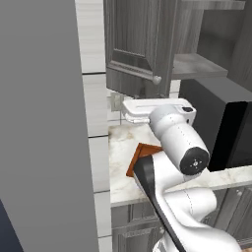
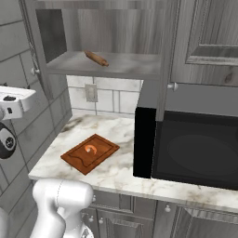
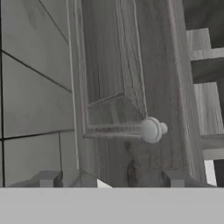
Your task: Open the cabinet, retrieve the rolling pin, and place it next to the meat on the cutting board to prepare for tenderizing.
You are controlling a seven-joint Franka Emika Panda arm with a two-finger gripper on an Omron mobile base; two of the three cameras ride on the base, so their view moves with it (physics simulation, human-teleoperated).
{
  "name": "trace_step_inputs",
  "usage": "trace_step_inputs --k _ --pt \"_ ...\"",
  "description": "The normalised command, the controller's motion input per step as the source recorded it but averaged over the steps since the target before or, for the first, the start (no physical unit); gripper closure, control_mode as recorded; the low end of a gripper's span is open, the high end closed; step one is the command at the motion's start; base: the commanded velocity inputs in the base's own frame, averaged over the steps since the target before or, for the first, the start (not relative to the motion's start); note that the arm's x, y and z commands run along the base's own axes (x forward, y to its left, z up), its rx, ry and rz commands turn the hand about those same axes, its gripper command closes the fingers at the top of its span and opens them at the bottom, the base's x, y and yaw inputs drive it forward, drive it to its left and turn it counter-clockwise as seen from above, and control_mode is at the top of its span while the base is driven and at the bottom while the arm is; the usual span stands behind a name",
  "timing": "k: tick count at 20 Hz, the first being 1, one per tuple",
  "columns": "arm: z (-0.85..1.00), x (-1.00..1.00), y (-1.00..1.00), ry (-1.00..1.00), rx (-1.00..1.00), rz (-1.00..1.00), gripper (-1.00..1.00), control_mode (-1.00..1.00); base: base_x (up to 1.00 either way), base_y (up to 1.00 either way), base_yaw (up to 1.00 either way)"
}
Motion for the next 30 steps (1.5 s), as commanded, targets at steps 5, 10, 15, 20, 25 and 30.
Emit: trace_step_inputs --k 5,10,15,20,25,30 --pt "0.0 -0.3 -0.31 0.0 0.14 0.01 -1.0 -1.0 0.0 0.0 0.0" --pt "0.0 -0.61 -0.44 0.0 0.19 0.01 -1.0 -1.0 0.0 0.0 0.0" --pt "0.0 -0.76 -0.51 0.0 0.22 0.0 -1.0 -1.0 0.0 0.0 0.0" --pt "0.0 -0.69 -0.53 0.0 0.23 0.01 -1.0 -1.0 0.0 0.0 0.0" --pt "0.0 -0.48 -0.52 0.0 0.23 0.04 -1.0 -1.0 0.0 0.0 0.0" --pt "0.0 -0.06 -0.38 0.04 0.24 0.12 -1.0 -1.0 0.0 0.0 0.0"
